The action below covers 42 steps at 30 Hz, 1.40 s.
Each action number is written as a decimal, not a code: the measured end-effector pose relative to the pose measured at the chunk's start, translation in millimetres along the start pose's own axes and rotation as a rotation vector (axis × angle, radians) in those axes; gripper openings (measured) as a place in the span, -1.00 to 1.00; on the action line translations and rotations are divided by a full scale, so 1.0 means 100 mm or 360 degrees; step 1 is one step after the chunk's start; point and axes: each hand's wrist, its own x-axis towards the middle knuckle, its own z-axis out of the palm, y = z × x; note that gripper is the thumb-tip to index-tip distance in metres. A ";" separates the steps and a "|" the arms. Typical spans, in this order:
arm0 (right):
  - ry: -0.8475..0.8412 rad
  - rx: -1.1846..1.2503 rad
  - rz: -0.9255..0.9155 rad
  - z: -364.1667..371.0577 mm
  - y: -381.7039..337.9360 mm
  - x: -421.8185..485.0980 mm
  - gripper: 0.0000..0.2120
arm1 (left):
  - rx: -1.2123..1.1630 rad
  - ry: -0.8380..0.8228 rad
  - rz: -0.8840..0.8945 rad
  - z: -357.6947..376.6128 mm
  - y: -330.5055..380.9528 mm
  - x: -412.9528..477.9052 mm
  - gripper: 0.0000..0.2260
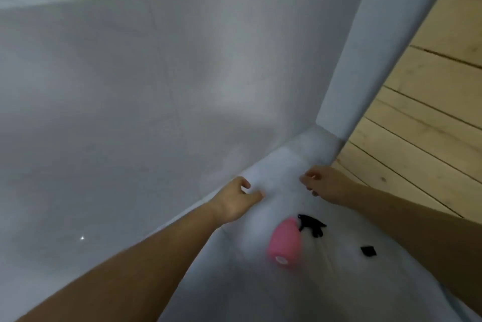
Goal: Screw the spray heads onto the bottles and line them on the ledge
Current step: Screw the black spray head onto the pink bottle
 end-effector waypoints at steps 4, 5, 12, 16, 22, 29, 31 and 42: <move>-0.0225 -0.0159 0.0203 0.15 0.60 0.13 -0.64 | 0.0057 -0.0212 -0.0188 0.55 -0.32 0.35 -0.31; -0.0256 -0.0186 0.0225 0.20 0.74 0.18 -0.64 | 0.0048 -0.0250 -0.0232 0.68 -0.39 0.44 -0.28; -0.0326 -0.0092 0.0395 0.58 1.30 0.64 -0.35 | -0.0025 -0.0340 -0.0395 1.26 -0.62 0.93 -0.18; -0.0242 0.0136 0.0573 0.86 1.56 0.89 -0.22 | 0.0029 -0.0365 -0.0419 1.42 -0.75 1.18 0.00; -0.0121 0.0019 0.0681 1.10 1.70 1.05 -0.23 | 0.0226 -0.0410 -0.0381 1.56 -0.87 1.28 -0.12; -0.0070 0.0168 0.0718 1.17 1.61 1.09 -0.59 | 0.0208 -0.0374 -0.0301 1.62 -0.89 1.22 -0.20; -0.0107 0.0298 0.0723 1.18 1.60 1.07 -0.67 | 0.0178 -0.0358 -0.0304 1.63 -0.90 1.19 -0.20; -0.0317 0.0962 0.0666 0.84 1.15 0.91 -0.70 | -0.0111 -0.0195 -0.0154 1.22 -0.84 0.83 -0.28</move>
